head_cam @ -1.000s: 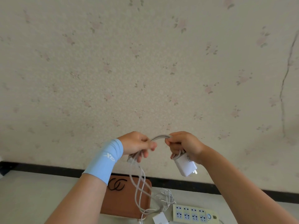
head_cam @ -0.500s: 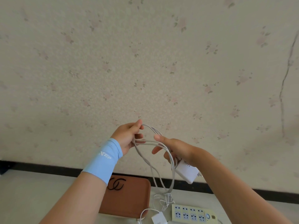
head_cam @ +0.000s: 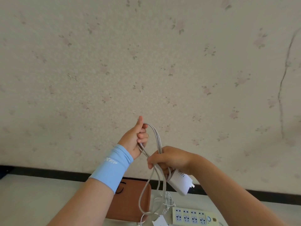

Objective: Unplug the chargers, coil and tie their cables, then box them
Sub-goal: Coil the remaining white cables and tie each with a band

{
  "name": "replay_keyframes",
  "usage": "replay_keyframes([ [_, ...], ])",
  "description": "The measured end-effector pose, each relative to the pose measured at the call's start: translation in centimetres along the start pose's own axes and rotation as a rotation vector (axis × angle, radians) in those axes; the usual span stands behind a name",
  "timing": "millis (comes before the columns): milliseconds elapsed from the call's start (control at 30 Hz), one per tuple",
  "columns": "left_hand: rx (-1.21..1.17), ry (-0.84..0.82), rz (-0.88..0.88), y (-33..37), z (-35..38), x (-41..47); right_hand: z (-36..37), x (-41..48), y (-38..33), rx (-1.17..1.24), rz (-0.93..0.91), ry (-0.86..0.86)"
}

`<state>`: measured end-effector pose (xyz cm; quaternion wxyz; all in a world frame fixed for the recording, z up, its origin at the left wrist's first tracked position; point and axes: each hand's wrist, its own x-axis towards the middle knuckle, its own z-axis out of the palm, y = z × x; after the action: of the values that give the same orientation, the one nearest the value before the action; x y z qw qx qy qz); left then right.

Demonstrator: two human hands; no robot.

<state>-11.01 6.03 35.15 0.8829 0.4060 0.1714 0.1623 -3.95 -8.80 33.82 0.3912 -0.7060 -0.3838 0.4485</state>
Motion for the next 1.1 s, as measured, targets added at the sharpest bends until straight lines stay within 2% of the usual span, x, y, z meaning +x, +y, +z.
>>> replay_keyframes([
  [200, 0.024, 0.015, -0.099, -0.1, -0.2, -0.1, -1.4, 0.3, 0.6, 0.191, -0.043, 0.238],
  [267, -0.049, 0.042, -0.09, -0.7, 0.3, -0.1, -1.5, 0.5, 0.8, 0.182, -0.038, 0.282],
  [367, -0.241, 0.054, -0.092, -0.6, 0.3, 0.5, -1.2, 0.5, 0.6, 0.14, -0.007, 0.225],
  [567, -0.35, 0.191, -0.035, -0.5, -0.3, 0.3, -0.1, 0.6, -0.1, 0.006, 0.009, 0.043],
  [700, -0.388, 0.224, 0.05, -0.1, -0.2, -0.1, 0.8, 0.7, -0.3, -0.071, 0.004, 0.019],
  [867, -0.531, 0.298, 0.064, -0.3, -0.5, -0.4, 2.6, 1.2, -0.1, -0.158, -0.124, 0.013],
  [967, -0.557, 0.303, 0.057, -0.2, -0.5, -0.3, 2.9, 1.2, 0.1, -0.162, -0.056, 0.08],
  [1100, -0.416, 0.317, 0.023, 0.7, -1.3, -0.4, 2.6, 1.1, 0.2, -0.237, 0.01, 0.006],
])
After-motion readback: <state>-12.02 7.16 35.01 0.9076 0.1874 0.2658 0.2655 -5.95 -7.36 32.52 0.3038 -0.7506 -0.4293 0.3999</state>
